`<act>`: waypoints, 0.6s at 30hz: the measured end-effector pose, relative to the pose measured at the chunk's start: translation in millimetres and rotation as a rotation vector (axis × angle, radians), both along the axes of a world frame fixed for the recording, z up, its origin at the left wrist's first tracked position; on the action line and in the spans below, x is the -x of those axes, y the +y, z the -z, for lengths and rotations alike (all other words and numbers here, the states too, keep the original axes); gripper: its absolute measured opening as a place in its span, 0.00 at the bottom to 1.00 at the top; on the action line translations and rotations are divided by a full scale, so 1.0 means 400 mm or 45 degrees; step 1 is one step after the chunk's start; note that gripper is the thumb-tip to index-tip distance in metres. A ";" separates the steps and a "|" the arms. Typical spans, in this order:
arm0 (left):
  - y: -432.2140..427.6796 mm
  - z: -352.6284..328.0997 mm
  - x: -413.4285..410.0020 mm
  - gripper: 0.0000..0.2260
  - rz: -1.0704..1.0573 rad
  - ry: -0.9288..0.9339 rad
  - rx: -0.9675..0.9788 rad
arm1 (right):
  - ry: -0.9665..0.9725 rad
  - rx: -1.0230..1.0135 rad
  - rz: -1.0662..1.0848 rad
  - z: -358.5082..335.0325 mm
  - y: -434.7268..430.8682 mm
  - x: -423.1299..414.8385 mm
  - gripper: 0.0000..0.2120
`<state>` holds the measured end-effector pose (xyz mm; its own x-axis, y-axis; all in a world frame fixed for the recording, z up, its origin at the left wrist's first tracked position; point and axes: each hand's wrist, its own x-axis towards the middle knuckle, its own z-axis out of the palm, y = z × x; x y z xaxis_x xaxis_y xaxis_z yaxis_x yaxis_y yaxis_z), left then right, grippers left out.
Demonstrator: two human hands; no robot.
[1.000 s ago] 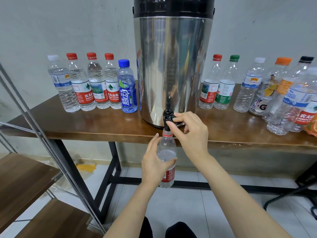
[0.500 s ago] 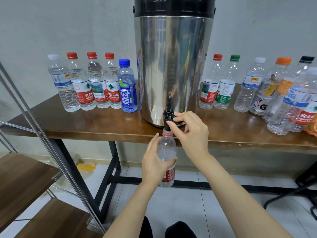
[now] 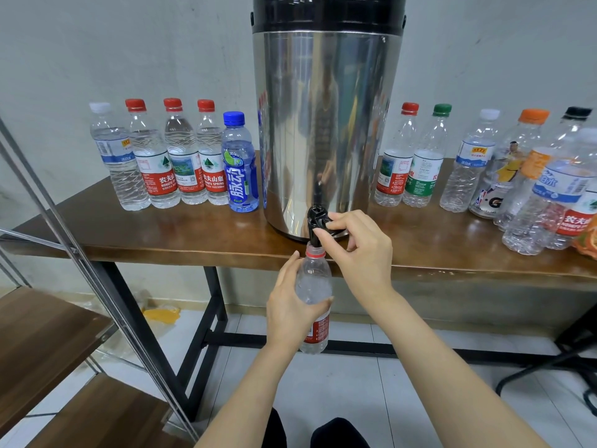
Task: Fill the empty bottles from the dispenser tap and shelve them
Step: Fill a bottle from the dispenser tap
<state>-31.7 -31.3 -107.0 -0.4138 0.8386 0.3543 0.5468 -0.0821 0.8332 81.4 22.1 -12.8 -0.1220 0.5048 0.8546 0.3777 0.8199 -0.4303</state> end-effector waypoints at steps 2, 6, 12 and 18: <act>0.000 0.000 0.000 0.39 0.002 0.000 0.001 | -0.005 0.001 0.001 0.001 0.000 0.000 0.13; -0.002 -0.001 0.000 0.39 0.007 -0.017 0.002 | -0.003 0.000 -0.001 0.001 0.000 0.000 0.14; -0.002 0.000 0.001 0.39 -0.003 -0.018 0.001 | 0.012 -0.003 -0.009 0.003 0.003 0.000 0.13; -0.002 0.001 0.001 0.39 -0.003 -0.011 0.002 | 0.012 -0.004 -0.007 0.005 0.005 0.001 0.14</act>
<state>-32.3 -32.2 -107.4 -0.4188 0.8381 0.3496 0.5398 -0.0799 0.8380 81.1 24.0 -14.7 -0.1165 0.5017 0.8572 0.3691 0.8231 -0.4316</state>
